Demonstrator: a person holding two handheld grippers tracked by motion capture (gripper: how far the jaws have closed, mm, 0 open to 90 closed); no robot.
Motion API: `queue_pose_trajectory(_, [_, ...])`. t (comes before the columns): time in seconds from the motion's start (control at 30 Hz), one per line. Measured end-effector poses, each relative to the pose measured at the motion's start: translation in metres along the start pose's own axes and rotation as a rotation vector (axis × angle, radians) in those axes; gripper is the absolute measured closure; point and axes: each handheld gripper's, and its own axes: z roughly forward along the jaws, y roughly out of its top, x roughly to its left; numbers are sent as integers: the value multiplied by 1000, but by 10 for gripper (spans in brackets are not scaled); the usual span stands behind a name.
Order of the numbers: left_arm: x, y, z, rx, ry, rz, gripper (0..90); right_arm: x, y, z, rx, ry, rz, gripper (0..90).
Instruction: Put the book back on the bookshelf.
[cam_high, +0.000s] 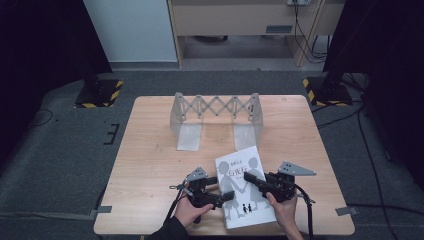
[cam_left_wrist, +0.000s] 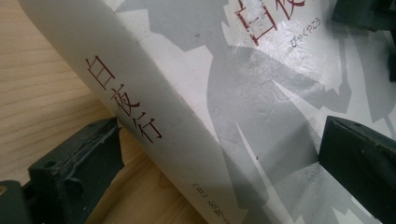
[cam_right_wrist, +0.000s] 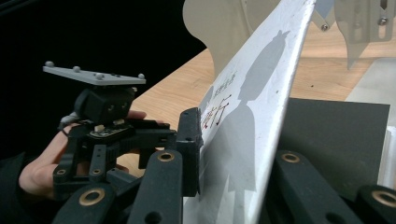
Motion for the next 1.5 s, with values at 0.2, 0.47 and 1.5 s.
queue_pose_trajectory(0.2, [3, -2, 3, 13, -61, -34, 0, 0, 2, 0, 14, 20, -7, 726])
queue_pose_trajectory(0.47, [10, -5, 9, 81, -22, -103, 5, -14, -3, 10, 109, -79, 39, 622])
queue_pose_trajectory(1.5, [7, -9, 13, 78, 34, -78, 63, -44, -22, 13, 325, -196, 93, 228])
